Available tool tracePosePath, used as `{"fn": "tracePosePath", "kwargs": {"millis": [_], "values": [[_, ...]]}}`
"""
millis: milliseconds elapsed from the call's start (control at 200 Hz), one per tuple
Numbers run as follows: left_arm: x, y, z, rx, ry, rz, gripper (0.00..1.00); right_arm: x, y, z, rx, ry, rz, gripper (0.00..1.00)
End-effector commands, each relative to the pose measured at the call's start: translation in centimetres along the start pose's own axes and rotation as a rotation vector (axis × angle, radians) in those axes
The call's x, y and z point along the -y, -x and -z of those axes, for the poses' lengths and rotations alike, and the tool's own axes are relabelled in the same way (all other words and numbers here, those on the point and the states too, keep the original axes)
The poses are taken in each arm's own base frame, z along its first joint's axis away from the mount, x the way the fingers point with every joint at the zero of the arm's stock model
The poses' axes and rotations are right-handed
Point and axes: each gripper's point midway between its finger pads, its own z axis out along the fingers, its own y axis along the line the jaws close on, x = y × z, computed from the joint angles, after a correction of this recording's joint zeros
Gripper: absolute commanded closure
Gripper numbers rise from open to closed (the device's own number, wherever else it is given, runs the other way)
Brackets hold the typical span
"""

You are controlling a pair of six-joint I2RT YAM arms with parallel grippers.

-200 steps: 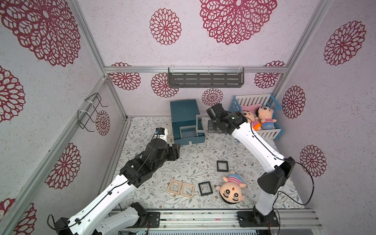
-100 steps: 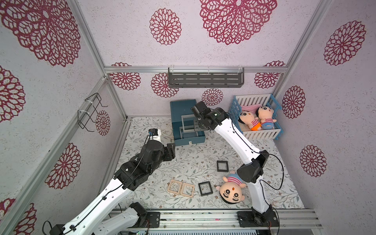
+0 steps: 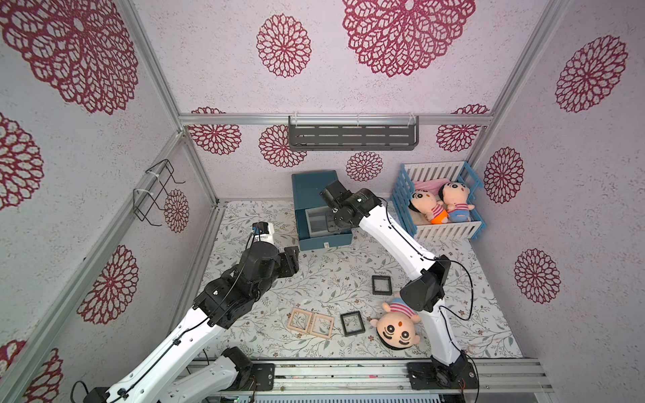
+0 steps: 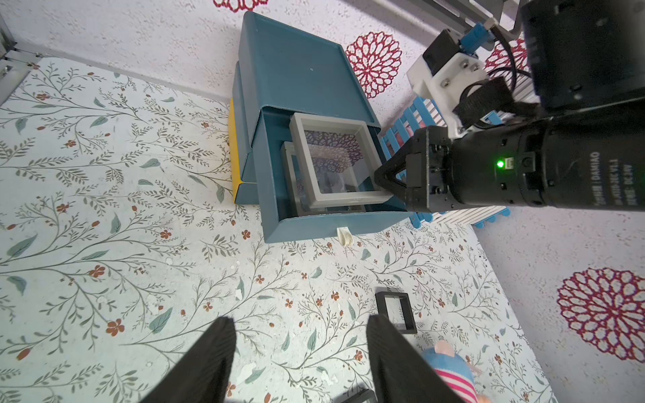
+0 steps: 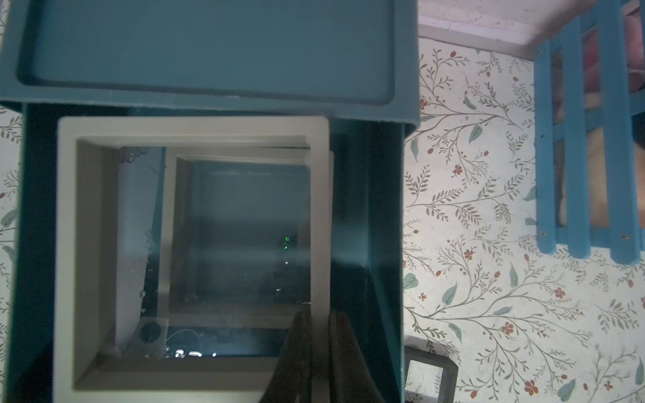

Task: Place the brooch boxes into the drawer by color
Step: Place the brooch box in the drawer.

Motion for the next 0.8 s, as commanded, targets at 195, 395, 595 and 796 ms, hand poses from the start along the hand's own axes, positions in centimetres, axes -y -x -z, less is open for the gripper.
{"fn": "tracePosePath", "kwargs": {"millis": [195,395,595,796], "values": [[-0.5,0.1,0.2,0.005,0.012,0.006,0.33,-0.5,1.0,-0.8,0.021,0.036,-0.011,1.0],[-0.5,0.0,0.3,0.005,0.011,0.01,0.33,-0.3,0.8,-1.4,0.006,0.033,-0.013,1.0],[-0.4,0.1,0.2,0.007,0.008,0.013,0.33,0.1,0.6,-1.5,-0.002,0.027,-0.014,1.0],[-0.2,0.1,-0.1,0.005,0.001,0.013,0.33,0.4,0.4,-1.9,-0.007,0.024,-0.024,1.0]]}}
